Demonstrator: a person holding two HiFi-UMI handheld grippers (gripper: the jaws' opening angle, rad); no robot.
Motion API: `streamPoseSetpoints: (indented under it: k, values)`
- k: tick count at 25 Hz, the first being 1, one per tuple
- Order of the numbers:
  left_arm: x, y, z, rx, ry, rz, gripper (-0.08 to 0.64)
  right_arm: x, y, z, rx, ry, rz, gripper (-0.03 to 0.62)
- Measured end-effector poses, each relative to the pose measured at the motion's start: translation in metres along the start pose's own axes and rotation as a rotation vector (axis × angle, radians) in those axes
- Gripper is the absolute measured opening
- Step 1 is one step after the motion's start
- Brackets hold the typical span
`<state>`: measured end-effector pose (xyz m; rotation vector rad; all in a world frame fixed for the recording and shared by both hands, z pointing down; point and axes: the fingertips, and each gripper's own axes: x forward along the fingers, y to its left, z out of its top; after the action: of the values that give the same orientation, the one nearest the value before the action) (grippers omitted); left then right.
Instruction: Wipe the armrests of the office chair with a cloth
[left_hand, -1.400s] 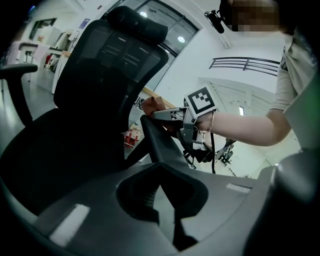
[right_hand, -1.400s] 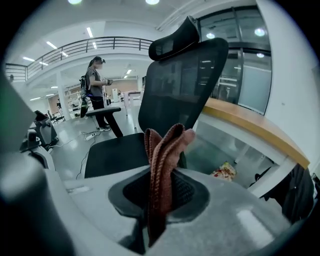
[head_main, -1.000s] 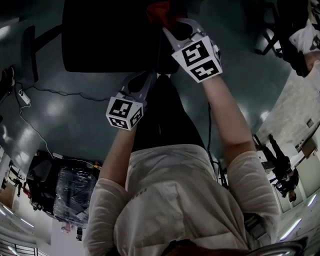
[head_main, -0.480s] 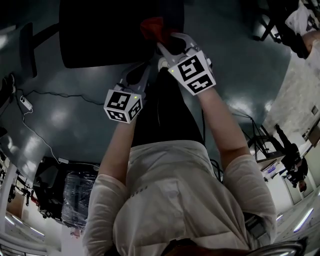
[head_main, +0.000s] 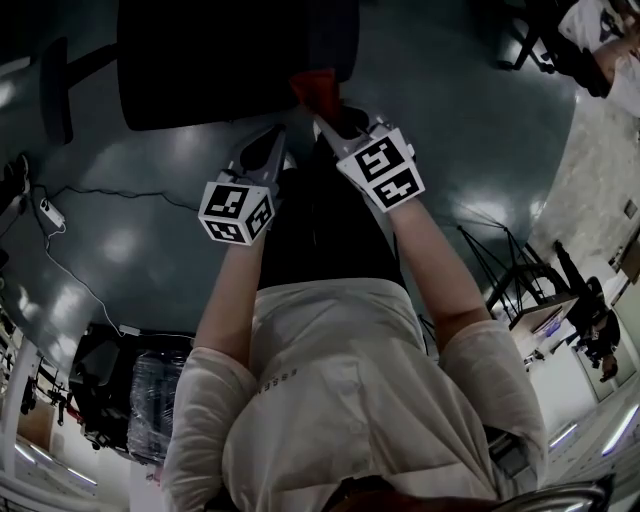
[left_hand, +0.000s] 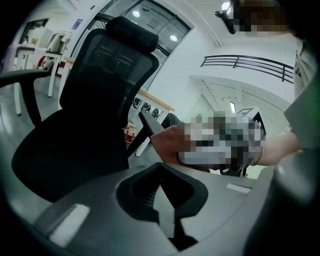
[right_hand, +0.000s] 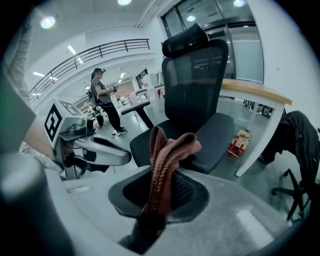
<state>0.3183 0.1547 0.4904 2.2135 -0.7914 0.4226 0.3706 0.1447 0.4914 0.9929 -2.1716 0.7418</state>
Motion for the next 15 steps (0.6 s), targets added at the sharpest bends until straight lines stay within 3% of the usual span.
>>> streamPoseSetpoints:
  k: [4,9,15]
  values:
    - [0.008,-0.006,0.006,0.009,-0.002,-0.011,0.017,-0.029,-0.028,0.009,0.026,-0.101,-0.086,0.048]
    - [0.035,-0.010,0.028,0.013,-0.021,-0.012,0.017,-0.051,-0.118,0.031,0.024,-0.156,-0.242,0.048]
    - [0.068,-0.008,0.050,0.004,-0.034,0.011,0.017,-0.019,-0.202,0.059,-0.050,-0.124,-0.226,0.048]
